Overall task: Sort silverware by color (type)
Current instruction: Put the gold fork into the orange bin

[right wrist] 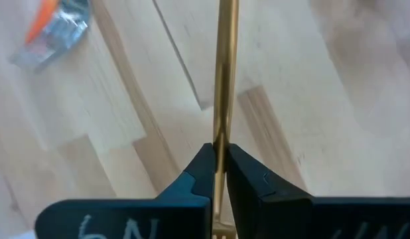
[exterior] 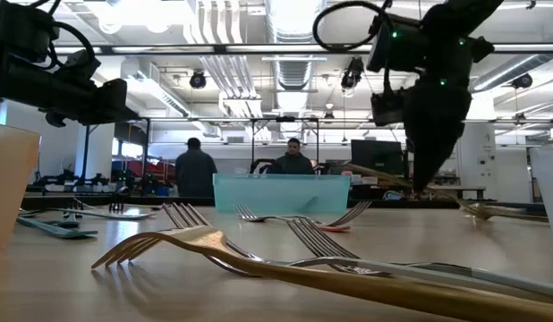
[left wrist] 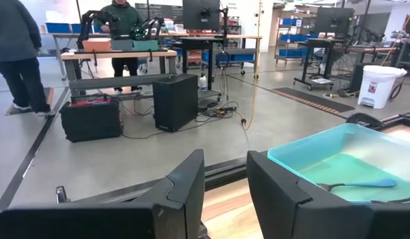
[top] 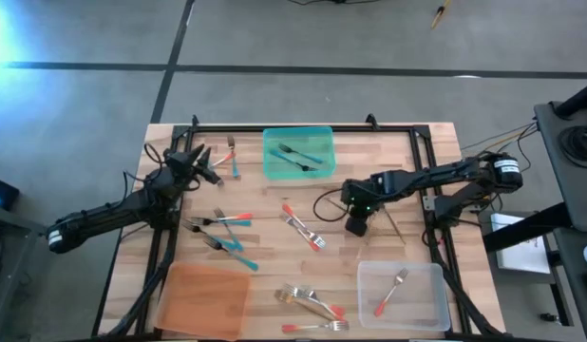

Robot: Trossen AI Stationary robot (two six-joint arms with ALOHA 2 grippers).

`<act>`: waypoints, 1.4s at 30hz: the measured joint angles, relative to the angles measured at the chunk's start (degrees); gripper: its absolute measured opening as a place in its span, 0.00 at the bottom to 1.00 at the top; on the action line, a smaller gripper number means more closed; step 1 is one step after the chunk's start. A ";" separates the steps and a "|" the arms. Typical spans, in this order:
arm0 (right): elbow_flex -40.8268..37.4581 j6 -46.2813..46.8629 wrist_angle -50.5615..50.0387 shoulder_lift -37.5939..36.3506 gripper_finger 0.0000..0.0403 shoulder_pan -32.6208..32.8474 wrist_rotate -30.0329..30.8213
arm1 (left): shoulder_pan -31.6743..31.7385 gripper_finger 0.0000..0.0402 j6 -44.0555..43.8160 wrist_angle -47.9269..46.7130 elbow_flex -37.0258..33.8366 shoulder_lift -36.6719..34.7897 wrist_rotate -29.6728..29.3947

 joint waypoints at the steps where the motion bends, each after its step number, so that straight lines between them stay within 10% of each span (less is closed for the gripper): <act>1: 0.00 0.02 0.09 -0.71 0.03 0.00 0.03 | 0.00 0.24 0.00 0.00 0.02 0.04 0.00; 30: 0.02 0.20 -0.31 -14.56 0.03 0.02 30.55 | 0.00 0.24 -0.02 0.07 0.01 0.08 0.00; 42: 0.04 -5.17 8.10 -15.03 0.03 0.00 30.02 | 0.00 0.24 -0.01 0.09 0.01 0.08 0.00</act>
